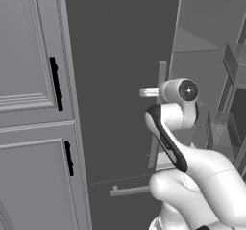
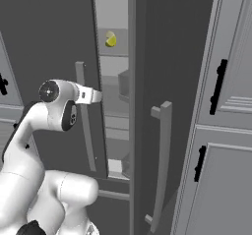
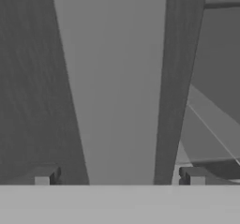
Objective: Grab a lemon wedge from the fridge and one ice cube from the ice bowl, and put them in the glass of lemonade.
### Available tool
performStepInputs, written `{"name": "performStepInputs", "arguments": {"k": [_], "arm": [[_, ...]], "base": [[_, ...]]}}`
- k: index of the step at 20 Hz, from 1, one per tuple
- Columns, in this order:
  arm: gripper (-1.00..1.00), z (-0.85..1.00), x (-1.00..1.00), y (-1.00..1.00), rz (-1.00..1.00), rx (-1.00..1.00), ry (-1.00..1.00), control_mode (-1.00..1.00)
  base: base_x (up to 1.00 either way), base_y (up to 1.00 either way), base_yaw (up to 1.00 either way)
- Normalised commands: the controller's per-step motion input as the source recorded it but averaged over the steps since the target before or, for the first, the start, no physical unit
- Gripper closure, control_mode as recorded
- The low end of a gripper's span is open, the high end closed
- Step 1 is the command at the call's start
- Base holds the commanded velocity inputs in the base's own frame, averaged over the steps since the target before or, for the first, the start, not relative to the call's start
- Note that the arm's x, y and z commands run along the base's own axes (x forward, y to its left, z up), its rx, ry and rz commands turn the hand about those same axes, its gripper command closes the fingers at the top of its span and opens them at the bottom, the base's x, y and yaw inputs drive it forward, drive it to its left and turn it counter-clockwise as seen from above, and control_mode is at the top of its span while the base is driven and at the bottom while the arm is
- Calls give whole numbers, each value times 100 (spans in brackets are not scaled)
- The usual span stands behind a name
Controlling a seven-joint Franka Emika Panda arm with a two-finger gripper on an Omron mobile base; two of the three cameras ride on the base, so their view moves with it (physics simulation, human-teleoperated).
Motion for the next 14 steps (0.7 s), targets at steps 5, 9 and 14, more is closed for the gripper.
{"name": "performStepInputs", "arguments": {"k": [5,9,14], "arm": [[100,-22,46,0,1,0,-1,-100],[100,0,5,10,-8,0,4,-100],[100,0,-79,20,-3,0,9,-100]], "base": [[0,0,0],[0,0,0],[0,0,0]]}}
